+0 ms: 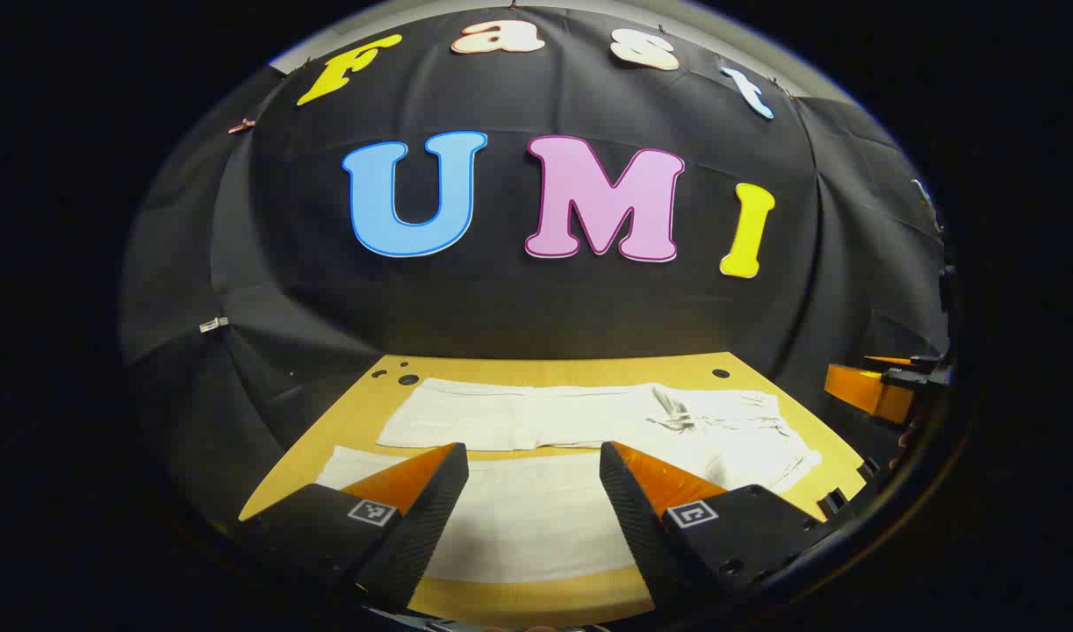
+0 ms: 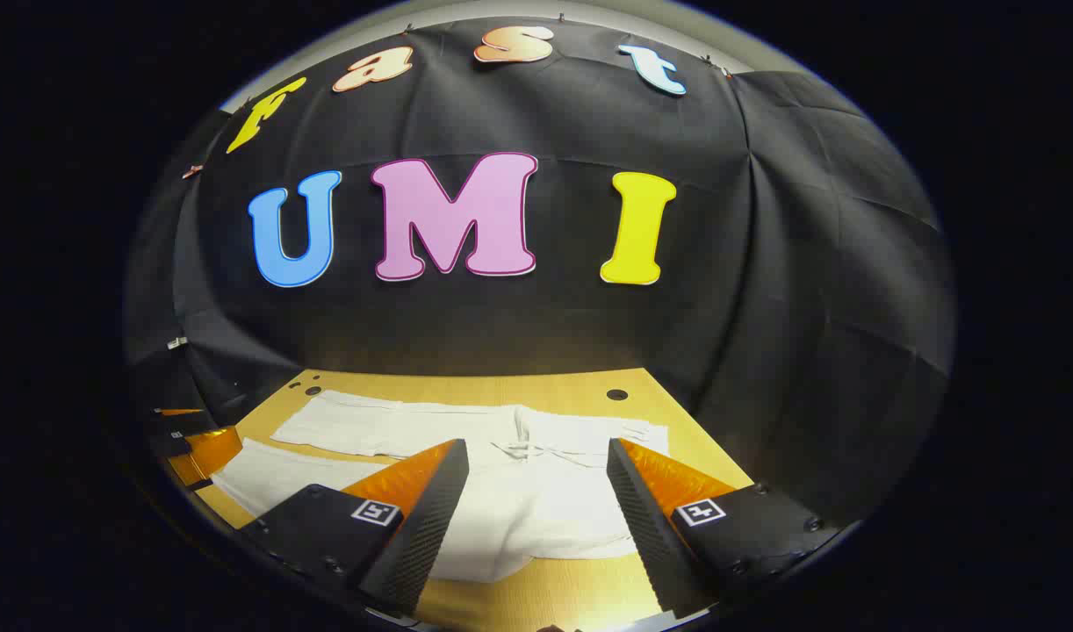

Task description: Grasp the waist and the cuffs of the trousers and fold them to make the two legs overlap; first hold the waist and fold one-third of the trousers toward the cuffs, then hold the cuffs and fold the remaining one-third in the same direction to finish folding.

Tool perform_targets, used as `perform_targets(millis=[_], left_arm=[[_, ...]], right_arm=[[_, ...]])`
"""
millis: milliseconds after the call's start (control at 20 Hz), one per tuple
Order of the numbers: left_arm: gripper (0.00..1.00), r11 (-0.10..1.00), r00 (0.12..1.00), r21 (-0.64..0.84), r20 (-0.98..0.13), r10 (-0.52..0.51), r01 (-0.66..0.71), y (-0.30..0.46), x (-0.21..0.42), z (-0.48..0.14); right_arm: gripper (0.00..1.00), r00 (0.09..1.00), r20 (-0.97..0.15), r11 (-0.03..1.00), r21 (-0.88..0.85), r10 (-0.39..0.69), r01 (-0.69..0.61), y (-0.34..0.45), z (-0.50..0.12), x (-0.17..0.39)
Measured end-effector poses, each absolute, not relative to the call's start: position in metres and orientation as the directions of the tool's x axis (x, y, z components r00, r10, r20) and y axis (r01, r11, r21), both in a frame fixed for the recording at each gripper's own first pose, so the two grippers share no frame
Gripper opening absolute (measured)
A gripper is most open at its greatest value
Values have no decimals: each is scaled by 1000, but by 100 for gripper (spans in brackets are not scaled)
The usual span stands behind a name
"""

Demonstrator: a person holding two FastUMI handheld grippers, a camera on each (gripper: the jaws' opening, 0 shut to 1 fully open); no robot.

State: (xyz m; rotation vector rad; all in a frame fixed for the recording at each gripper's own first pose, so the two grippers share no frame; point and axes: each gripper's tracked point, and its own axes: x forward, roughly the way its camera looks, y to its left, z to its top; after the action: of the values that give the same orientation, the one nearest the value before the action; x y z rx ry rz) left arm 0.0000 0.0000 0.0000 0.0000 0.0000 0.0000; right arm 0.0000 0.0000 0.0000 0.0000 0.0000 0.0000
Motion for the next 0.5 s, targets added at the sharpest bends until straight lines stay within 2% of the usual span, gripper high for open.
perform_targets(millis=[200, 500], left_arm=[[96, 994, 998, 85, 27, 63, -65, 16, 3, 3], [96, 995, 997, 55, 13, 82, -82, 26, 5, -7]], right_arm=[[98, 1000, -1, 1000, 12, 7, -7, 4, 0, 5], [98, 1000, -6, 999, 19, 30, -30, 12, 1, 8]])
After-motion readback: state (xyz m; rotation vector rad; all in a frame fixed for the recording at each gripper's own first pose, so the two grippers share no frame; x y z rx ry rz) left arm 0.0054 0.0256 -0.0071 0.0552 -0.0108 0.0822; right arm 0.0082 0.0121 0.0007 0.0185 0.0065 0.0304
